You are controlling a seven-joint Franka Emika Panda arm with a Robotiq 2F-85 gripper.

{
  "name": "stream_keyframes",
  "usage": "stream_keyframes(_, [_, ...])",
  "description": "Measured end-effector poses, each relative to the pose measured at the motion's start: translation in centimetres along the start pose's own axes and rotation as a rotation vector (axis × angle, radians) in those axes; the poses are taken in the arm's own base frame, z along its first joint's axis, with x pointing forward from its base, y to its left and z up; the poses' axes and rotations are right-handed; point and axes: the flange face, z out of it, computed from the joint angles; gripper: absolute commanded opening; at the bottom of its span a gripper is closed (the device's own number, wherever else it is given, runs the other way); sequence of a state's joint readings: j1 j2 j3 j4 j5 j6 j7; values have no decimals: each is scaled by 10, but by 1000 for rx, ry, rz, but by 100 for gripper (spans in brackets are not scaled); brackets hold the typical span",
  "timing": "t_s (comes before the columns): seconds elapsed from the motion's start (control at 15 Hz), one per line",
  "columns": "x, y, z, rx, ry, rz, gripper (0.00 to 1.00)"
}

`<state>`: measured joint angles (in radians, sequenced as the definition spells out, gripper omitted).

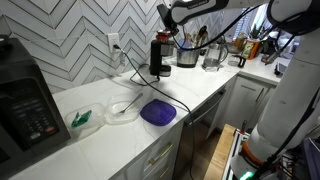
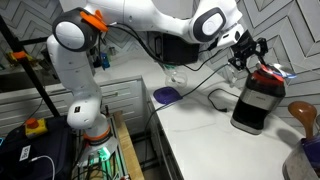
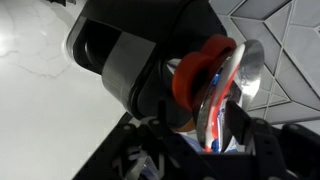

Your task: Remove the metallic sauce plate from the coffee maker top and place it on the left side of the coffee maker on the table

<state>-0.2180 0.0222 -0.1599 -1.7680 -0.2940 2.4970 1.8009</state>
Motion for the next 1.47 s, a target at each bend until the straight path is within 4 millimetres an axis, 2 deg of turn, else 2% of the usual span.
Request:
stream_keyframes(0.07, [-1, 1, 4, 1, -1, 0, 21])
stream_keyframes(0.27, [-3, 2, 11, -4, -1, 0, 1])
stream_keyframes(0.67, [0, 0, 12, 14, 0, 12, 1])
stream_keyframes(0.87, [6, -5, 5, 59, 2, 23, 1])
stream_keyframes(1.0, [8, -10, -9, 92, -14, 14, 1])
stream_keyframes(1.2, [-1, -14, -45, 127, -126, -77, 1])
stream_keyframes(1.33, [-9, -7, -72, 140, -198, -169, 1])
stream_keyframes(1.47, [-11, 8, -91, 132, -261, -265, 1])
